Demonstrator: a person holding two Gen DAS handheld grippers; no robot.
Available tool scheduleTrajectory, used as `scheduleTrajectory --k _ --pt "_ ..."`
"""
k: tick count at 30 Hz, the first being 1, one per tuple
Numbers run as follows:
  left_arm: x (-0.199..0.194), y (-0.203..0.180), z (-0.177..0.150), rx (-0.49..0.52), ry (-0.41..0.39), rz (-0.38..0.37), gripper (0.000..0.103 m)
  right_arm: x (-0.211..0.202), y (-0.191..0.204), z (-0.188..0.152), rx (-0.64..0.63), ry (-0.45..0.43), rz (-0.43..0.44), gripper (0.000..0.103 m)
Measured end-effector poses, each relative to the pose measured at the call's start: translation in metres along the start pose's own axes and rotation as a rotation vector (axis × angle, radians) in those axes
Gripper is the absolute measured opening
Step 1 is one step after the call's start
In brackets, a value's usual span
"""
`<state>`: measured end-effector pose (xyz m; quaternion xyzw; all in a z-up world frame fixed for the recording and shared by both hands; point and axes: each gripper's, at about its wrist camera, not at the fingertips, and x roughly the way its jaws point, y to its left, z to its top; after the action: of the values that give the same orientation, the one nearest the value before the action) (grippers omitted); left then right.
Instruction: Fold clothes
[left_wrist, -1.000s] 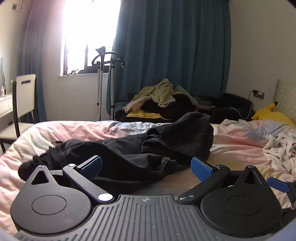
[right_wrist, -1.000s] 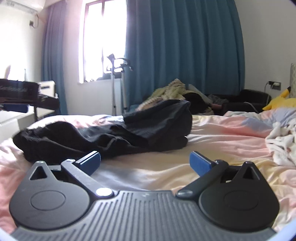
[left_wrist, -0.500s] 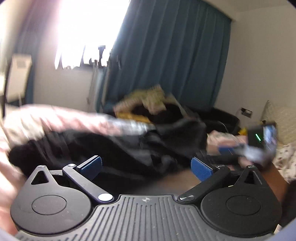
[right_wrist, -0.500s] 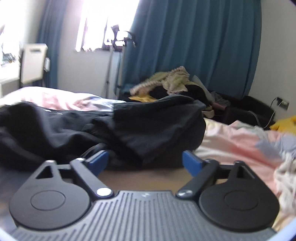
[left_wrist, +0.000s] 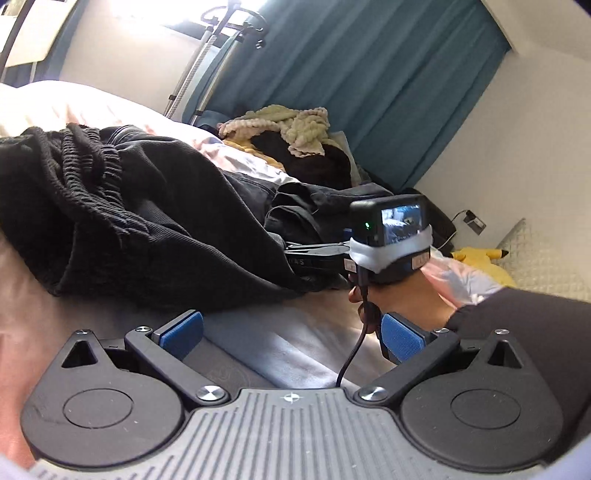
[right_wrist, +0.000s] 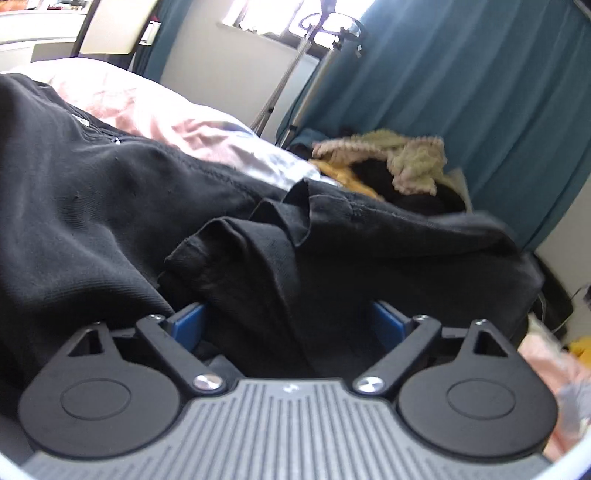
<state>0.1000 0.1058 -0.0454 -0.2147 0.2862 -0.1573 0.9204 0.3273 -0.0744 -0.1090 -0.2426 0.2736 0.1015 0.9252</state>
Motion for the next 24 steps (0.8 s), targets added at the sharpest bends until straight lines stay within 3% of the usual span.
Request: scheduleTrajectory --k 4,7,11,15,20,24 --pt "0.004 -0.004 -0.003 0.017 0.015 0.003 0.103 0.007 -0.01 0.0 0.036 0.022 0.028 0.093" --pt "0.008 -0.004 -0.009 0.018 0.037 0.027 0.103 0.013 -0.013 0.001 0.091 0.031 0.038 0.084" --pt "0.009 -0.005 -0.015 0.044 0.0 0.052 0.103 0.01 -0.011 -0.001 0.211 -0.013 0.028 0.045" --pt "0.02 0.0 -0.02 0.041 0.022 0.065 0.103 -0.001 -0.021 0.004 0.301 -0.065 0.021 0.02" --pt "0.026 0.0 -0.022 0.044 0.027 0.065 0.103 -0.038 -0.05 0.027 0.351 -0.231 -0.063 0.013" --pt "0.031 -0.007 -0.028 0.113 0.005 0.146 0.103 -0.057 -0.105 0.038 0.401 -0.306 -0.136 0.013"
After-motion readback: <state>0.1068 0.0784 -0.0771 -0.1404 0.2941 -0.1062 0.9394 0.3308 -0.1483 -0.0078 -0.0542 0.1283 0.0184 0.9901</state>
